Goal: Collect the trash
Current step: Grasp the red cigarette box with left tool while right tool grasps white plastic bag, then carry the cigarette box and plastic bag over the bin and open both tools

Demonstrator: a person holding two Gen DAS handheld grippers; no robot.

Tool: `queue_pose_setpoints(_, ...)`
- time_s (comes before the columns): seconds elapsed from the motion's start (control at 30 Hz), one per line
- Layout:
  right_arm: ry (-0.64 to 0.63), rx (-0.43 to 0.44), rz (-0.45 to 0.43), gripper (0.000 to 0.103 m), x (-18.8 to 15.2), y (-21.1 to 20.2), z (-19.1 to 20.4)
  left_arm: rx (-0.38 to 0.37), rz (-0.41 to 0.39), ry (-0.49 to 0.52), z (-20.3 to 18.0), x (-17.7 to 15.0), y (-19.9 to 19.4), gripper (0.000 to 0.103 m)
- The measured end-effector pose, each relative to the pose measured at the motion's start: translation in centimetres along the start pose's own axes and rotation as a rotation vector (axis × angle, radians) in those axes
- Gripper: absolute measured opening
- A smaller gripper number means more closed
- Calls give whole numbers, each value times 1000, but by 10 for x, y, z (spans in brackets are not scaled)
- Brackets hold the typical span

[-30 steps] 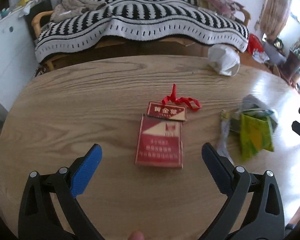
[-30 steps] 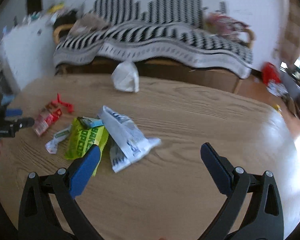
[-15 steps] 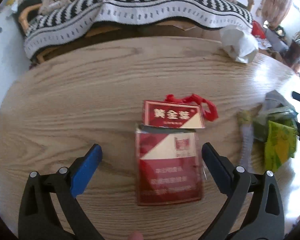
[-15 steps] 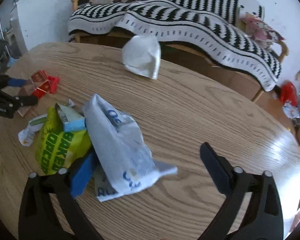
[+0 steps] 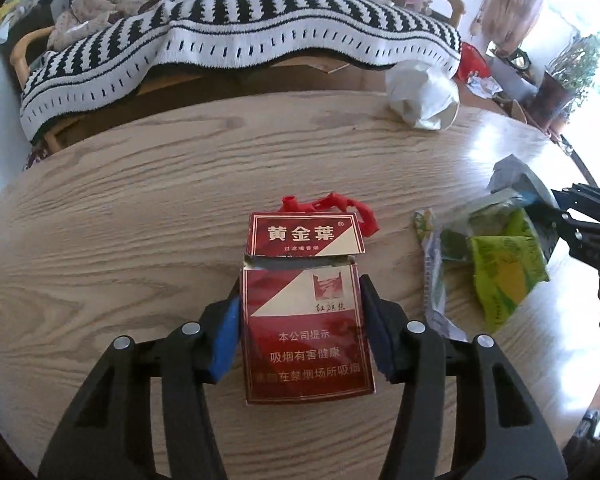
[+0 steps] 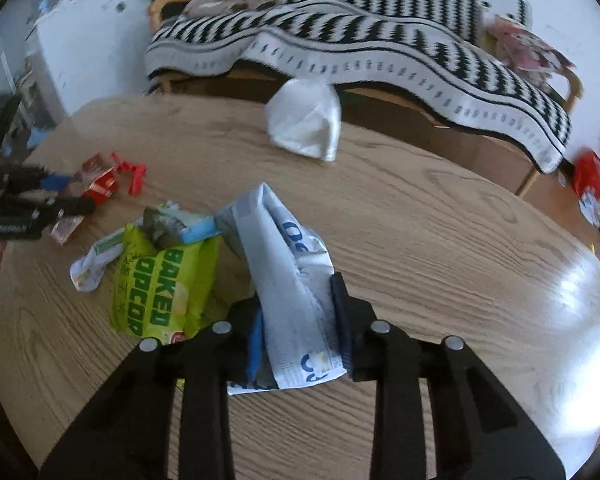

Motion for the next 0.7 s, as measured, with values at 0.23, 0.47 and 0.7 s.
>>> queue_pose_setpoints(0.23, 89, -10, -45, 28, -3, -26, -21, 3, -26, -1, 0, 0, -27, 53)
queue_pose_setpoints(0.47, 146, 5, -29, 28, -25, -37, -26, 8, -20, 18, -11, -8, -46, 53)
queue_pose_setpoints(0.7, 242, 27, -120, 28, -36, -93, -38, -26, -67, 41, -38, -7, -91, 53)
Point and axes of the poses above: each gripper's, at about its wrist camera, not at the fingertips, and y roughly the way its jaws point, z to its left, x to its top, the point moved 3 cm from there along y, roughly the way its jaws point, and after that the axes turned 6 degrees about y, right-handed, at the moved point
